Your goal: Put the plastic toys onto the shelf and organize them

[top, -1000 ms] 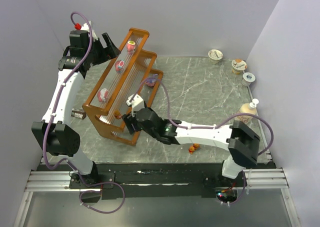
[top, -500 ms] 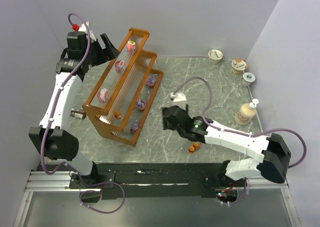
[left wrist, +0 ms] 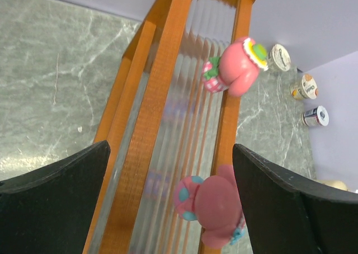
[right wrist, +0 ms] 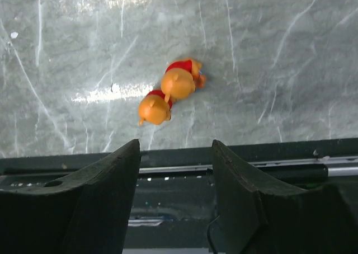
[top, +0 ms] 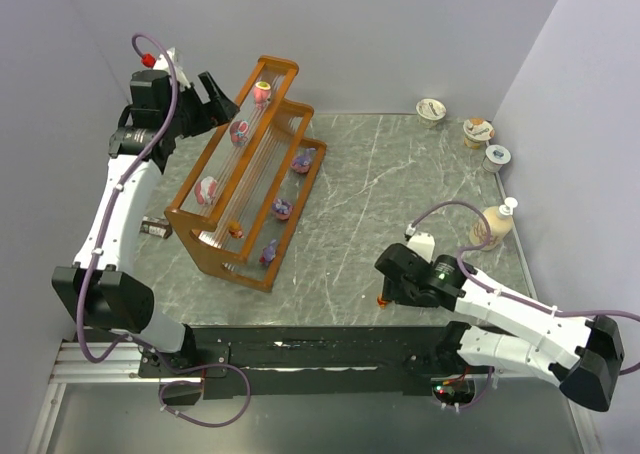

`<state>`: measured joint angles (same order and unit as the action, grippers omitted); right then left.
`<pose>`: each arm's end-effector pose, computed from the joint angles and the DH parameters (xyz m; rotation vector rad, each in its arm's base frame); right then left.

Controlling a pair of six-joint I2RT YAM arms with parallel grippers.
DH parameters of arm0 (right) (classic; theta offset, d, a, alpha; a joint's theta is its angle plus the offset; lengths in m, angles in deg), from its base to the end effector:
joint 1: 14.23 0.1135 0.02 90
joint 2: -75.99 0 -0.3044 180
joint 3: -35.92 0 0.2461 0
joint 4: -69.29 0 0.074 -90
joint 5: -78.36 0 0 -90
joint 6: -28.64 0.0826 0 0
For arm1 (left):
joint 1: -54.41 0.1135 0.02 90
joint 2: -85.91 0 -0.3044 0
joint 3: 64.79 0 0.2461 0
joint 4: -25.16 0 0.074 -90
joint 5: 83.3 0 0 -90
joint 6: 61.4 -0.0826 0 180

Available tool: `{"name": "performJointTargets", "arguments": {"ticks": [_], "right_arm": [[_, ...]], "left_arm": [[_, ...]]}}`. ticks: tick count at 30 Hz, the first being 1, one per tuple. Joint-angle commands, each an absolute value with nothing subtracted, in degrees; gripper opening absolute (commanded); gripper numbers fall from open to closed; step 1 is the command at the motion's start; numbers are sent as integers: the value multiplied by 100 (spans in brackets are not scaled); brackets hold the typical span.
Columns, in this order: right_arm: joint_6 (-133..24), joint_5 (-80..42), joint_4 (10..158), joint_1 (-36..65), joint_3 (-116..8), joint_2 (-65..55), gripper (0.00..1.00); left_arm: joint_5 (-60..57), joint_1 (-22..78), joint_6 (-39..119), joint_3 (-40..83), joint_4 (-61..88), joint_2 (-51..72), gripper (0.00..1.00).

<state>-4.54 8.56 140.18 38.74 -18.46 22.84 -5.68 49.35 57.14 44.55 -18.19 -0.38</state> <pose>0.1048 0.0915 0.2203 0.1737 2.6461 0.1175 0.3688 -0.0504 0.4600 -0.2536 1.9466 -0.5972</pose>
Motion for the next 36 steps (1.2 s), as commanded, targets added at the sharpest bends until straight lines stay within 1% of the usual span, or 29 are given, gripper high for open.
{"name": "performJointTargets", "arguments": {"ticks": [1, 7, 14, 17, 20, 36], "right_arm": [[-378, 682, 14142, 3895, -1924, 2282, 61], [-817, 383, 13430, 3921, -1757, 1895, 56], [-1381, 260, 12806, 3921, -1783, 1246, 56], [-1495, 259, 12753, 3912, -1810, 999, 56], [-1565, 295, 12665, 3877, -1774, 850, 55], [-1890, 708, 12612, 3833, -1818, 339, 56]], "left_arm": [[-841, 4940, 5901, 4232, -1454, 162, 96], [-789, 4940, 5858, 4143, -1471, 179, 96], [-490, 4940, 5805, 4574, -1752, 92, 96], [-473, 4940, 5708, 4829, -1892, 4, 96], [-332, 4940, 5691, 4812, -1910, -5, 96], [-376, 4931, 5594, 5049, -2078, -243, 96]]}}
